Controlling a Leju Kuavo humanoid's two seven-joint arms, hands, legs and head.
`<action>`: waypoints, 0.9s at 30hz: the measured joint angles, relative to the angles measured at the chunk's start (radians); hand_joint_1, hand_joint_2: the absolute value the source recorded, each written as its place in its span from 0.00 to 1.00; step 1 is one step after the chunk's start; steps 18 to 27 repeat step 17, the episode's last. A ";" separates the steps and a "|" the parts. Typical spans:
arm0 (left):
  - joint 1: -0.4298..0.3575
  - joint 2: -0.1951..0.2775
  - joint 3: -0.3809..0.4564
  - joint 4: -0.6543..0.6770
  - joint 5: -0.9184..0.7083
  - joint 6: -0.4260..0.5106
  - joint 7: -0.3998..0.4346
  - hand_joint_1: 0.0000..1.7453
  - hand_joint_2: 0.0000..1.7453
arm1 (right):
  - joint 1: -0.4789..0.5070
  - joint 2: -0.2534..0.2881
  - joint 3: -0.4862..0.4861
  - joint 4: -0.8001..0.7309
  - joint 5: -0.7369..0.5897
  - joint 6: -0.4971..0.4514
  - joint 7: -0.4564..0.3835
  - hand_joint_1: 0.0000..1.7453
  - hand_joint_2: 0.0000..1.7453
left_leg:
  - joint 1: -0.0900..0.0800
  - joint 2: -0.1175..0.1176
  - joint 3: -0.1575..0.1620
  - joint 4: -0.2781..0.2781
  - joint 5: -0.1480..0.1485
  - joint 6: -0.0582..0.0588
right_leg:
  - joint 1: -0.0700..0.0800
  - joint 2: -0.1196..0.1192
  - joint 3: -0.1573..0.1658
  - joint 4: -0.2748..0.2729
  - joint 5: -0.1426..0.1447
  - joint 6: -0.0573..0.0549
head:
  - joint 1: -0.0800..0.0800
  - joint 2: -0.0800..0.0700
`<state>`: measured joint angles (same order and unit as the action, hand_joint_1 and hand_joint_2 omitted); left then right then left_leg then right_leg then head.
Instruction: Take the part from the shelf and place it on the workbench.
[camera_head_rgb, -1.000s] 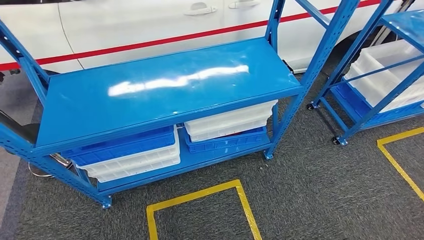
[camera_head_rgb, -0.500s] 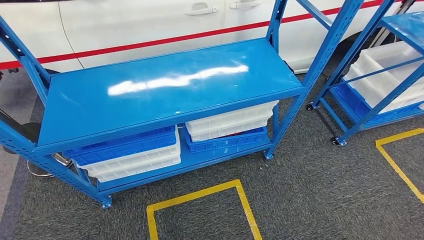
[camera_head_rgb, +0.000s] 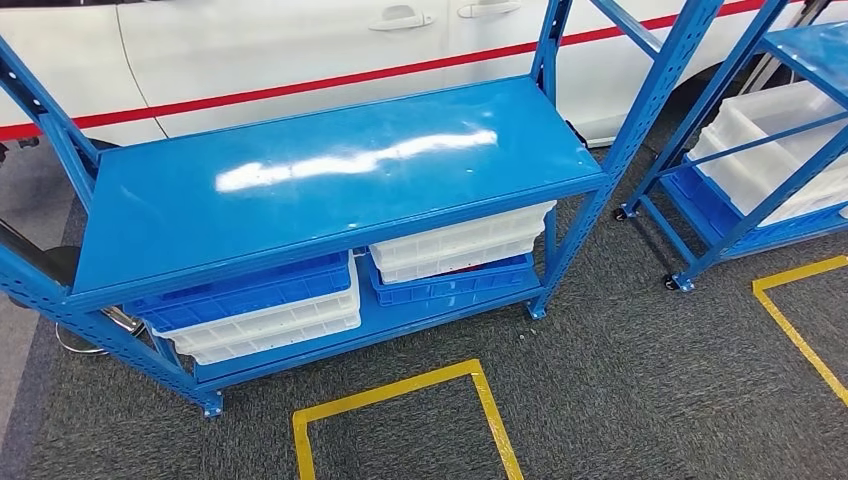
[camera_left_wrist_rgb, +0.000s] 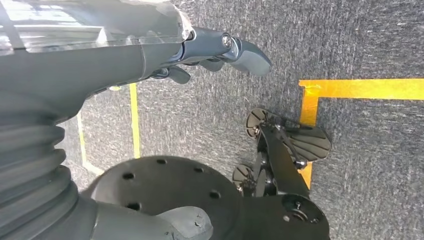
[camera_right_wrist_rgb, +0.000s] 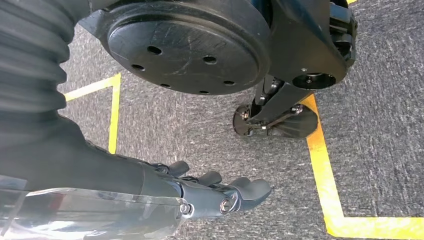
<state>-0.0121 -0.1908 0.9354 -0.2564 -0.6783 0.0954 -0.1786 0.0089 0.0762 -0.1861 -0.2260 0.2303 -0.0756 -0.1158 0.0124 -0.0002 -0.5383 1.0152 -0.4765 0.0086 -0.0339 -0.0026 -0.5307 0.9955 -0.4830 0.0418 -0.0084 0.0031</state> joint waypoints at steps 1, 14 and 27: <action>0.005 0.006 -0.029 -0.003 0.022 -0.003 0.006 0.00 1.00 | 0.003 -0.002 0.005 -0.005 -0.007 0.003 0.004 0.00 1.00 | 0.000 0.000 0.000 0.000 0.000 0.000 | 0.000 0.000 0.000 0.000 0.000 0.000 | 0.000 0.000; 0.065 0.074 -0.382 -0.048 0.286 -0.038 0.074 0.00 1.00 | 0.041 -0.024 0.069 -0.065 -0.096 0.032 0.045 0.00 1.00 | 0.000 0.000 0.001 0.000 0.000 0.000 | -0.001 0.000 0.000 0.000 -0.001 0.000 | 0.000 0.000; 0.080 0.089 -0.460 -0.060 0.347 -0.046 0.089 0.00 1.00 | 0.050 -0.028 0.084 -0.079 -0.117 0.039 0.056 0.00 1.00 | 0.000 0.000 0.001 0.000 0.000 0.000 | -0.001 -0.001 0.000 0.000 -0.001 0.000 | 0.000 0.000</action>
